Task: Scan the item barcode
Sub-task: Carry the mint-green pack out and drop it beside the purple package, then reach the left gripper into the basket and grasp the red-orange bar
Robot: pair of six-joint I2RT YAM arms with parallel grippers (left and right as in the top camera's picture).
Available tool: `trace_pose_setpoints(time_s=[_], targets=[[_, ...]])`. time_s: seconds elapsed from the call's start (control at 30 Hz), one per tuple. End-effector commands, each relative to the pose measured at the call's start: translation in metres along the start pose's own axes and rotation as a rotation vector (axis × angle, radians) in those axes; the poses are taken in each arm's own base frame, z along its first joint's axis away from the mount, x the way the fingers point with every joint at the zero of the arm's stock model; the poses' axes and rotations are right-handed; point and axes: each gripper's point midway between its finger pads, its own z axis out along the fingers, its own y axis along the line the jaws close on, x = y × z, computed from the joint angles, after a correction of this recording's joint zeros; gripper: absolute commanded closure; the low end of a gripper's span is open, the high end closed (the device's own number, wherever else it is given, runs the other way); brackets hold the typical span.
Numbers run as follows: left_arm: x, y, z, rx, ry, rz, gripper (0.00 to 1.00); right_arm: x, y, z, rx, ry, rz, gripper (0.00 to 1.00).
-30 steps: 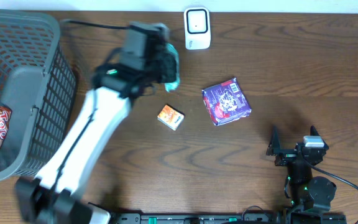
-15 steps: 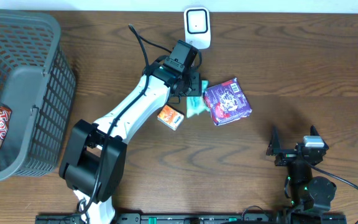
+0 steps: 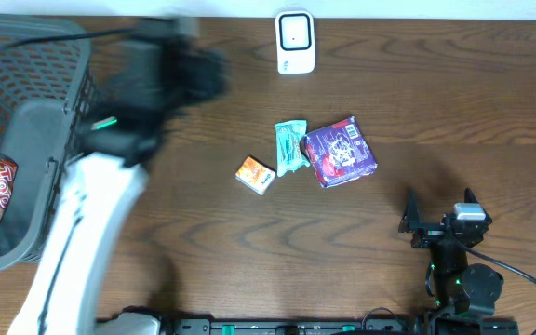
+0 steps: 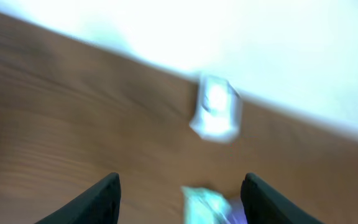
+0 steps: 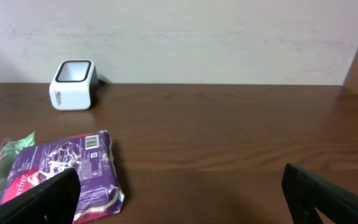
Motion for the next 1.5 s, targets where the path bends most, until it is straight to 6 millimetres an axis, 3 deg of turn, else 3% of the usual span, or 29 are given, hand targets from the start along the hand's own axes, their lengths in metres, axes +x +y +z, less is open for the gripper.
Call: trace_pose_setpoints(time_s=[0.0,0.1,0.23,0.3,0.47,0.57,0.87,1.03,1.2,1.47], targets=[[-0.054,0.095,-0.054,-0.302,-0.209,-0.051,0.38,0.0,-0.003,0.0,0.01,-0.001,0.011,0.01],[-0.073,0.17,-0.09,-0.527,-0.273,-0.066,0.38,0.0,-0.003,0.0,0.01,-0.001,0.011,0.01],[-0.068,0.24,-0.105,-0.704,-0.225,-0.104,0.33,0.0,-0.003,0.0,0.01,-0.001,0.011,0.01],[-0.06,0.276,-0.103,-0.773,-0.173,-0.134,0.32,0.0,-0.003,0.0,0.01,-0.001,0.011,0.01],[-0.031,0.328,-0.072,-0.836,0.055,-0.01,0.28,0.0,-0.003,0.0,0.01,-0.001,0.011,0.01],[-0.007,0.351,-0.056,-0.854,0.207,0.065,0.28,0.0,-0.003,0.0,0.01,-0.001,0.011,0.01],[0.039,0.406,-0.04,-0.917,0.539,0.295,0.28,0.0,-0.003,0.0,0.01,-0.001,0.011,0.01],[0.062,0.435,-0.043,-0.902,0.604,0.243,0.28,0.0,-0.003,0.0,0.01,-0.001,0.011,0.01],[0.085,0.448,-0.032,-0.758,0.642,0.245,0.28,0.0,-0.003,0.0,0.01,-0.001,0.011,0.01],[0.112,0.48,-0.019,-0.715,0.736,0.303,0.29,0.0,-0.003,0.0,0.01,-0.001,0.011,0.01]])
